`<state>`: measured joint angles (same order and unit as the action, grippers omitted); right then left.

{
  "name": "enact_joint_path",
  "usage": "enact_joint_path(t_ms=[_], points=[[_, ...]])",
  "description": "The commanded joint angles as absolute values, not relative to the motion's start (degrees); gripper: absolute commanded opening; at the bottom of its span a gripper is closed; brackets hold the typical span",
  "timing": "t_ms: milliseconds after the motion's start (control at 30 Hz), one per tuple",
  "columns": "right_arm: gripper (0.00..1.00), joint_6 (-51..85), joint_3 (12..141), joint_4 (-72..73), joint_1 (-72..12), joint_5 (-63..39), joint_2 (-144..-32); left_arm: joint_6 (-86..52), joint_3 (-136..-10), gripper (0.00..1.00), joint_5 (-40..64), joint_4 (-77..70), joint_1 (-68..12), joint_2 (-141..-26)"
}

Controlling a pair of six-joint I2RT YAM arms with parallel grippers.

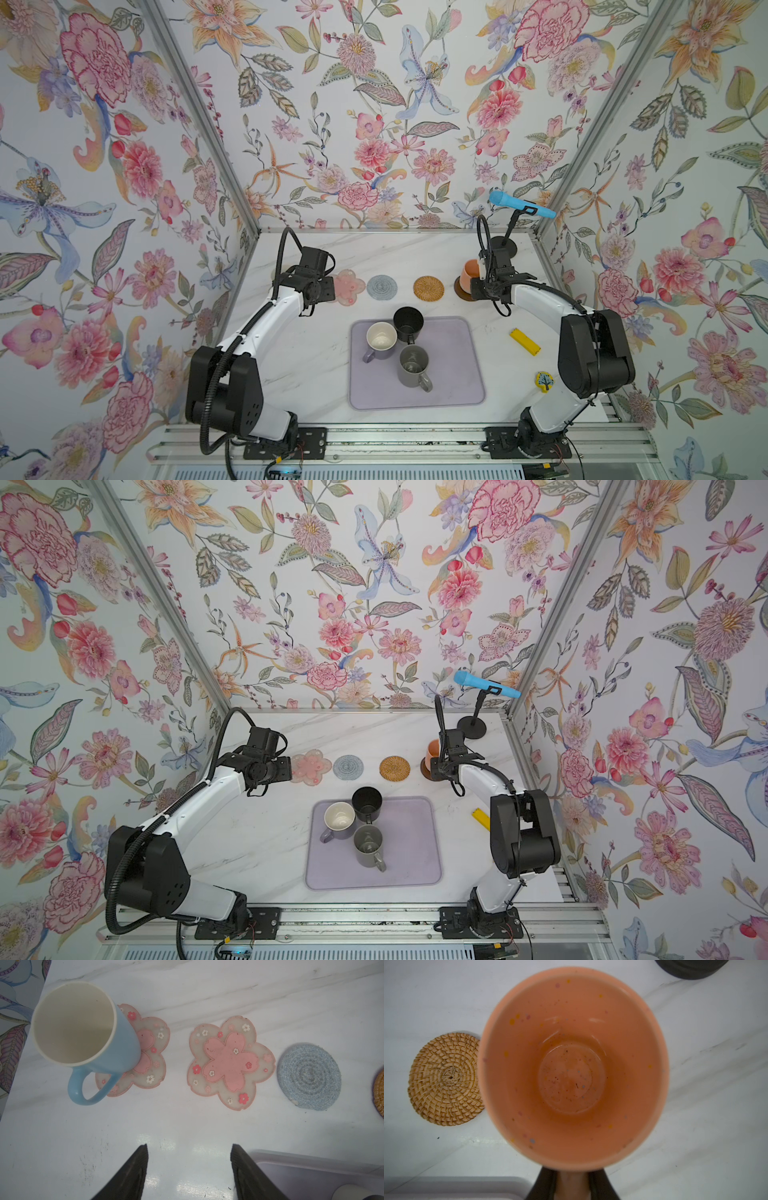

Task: Place cups on coasters
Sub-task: Place the cup on the coaster.

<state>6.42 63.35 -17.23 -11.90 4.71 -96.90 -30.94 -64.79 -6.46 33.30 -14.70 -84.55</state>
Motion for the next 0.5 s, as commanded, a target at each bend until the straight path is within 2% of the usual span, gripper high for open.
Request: enact_joint_path(t_ms=[0,467], points=[[0.0,6.2,66.8,-12.8,-11.5,4.6,-96.5,-31.6,-64.9,0.67,-8.0,33.1,-15.3,-84.2],[0.0,7.3,66.6,-13.8,-11.6,3.4,-96.3,-31.3,-65.4,0.67,-7.9,33.4,-15.3,-85.4]])
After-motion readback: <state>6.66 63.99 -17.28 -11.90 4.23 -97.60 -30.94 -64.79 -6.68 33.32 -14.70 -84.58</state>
